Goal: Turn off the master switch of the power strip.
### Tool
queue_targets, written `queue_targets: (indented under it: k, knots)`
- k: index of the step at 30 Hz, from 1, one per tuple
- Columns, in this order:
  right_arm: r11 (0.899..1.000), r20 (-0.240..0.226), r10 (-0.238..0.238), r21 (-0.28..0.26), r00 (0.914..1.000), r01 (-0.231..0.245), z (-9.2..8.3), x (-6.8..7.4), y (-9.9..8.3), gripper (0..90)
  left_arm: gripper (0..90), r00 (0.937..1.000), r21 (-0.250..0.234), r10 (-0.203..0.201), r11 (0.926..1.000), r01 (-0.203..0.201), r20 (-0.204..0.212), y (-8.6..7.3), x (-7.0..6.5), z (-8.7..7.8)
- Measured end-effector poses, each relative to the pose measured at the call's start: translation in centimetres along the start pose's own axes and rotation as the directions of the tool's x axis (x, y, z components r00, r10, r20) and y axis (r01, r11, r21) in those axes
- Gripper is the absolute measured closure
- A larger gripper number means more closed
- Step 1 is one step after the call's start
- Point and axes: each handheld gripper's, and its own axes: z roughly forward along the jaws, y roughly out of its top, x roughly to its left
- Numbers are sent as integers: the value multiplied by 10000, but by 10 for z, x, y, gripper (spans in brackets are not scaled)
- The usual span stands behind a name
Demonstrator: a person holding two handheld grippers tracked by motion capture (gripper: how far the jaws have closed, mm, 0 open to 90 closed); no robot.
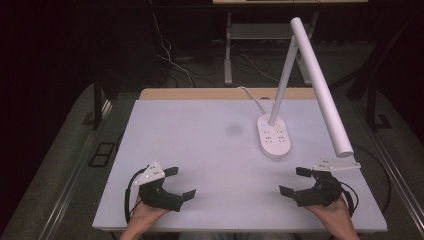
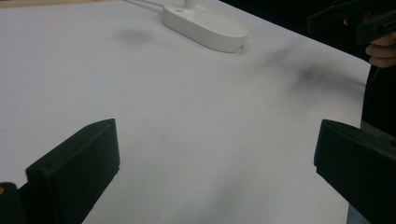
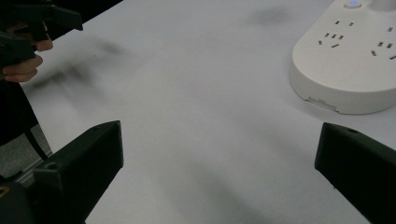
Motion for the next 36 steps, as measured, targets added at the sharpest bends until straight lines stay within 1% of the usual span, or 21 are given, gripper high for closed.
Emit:
queue_targets:
  k: [5, 12, 13, 15, 16, 21, 22, 25, 27, 36]
  knots:
    - [10000, -19, 24, 88, 10000, -24, 1, -1, 6, 4, 0, 10000, -20, -42, 10000, 42, -51, 0, 1, -1]
    - [9996, 40, -140, 242, 9999, 139, 3, -2, 20, 4, 0, 9999, -17, -101, 9999, 101, -50, -1, 2, -1]
    - [9996, 40, -140, 242, 9999, 139, 3, -2, 20, 4, 0, 9999, -18, -105, 9999, 105, -50, -1, 2, -1]
    - [9995, 33, -190, 243, 9998, 190, 3, -3, 24, 4, 0, 9999, -2, -92, 10000, 92, -60, -1, 2, -1]
    - [9994, -13, -199, 287, 9998, 200, 4, -3, 29, 4, 0, 9999, -2, -94, 10000, 94, -65, -1, 2, -1]
    - [9990, -6, -306, 323, 9995, 306, 6, -3, 37, 4, 0, 9999, -10, -102, 9999, 102, -65, -1, 2, -1]
    - [9987, 4, -375, 354, 9993, 374, 7, -3, 42, 4, 0, 9999, 0, -96, 10000, 96, -59, -1, 2, -1]
    - [9983, 33, -433, 383, 9991, 431, 8, -4, 45, 4, 0, 9999, 11, -90, 10000, 90, -46, -1, 2, -1]
    - [9979, 36, -512, 392, 9987, 510, 10, -6, 50, 4, 0, 9999, 16, -96, 10000, 96, -43, -1, 2, -1]
    - [9971, 88, -574, 503, 9983, 569, 15, -9, 65, 4, 0, 9999, -14, -135, 9999, 135, -58, -1, 2, -1]
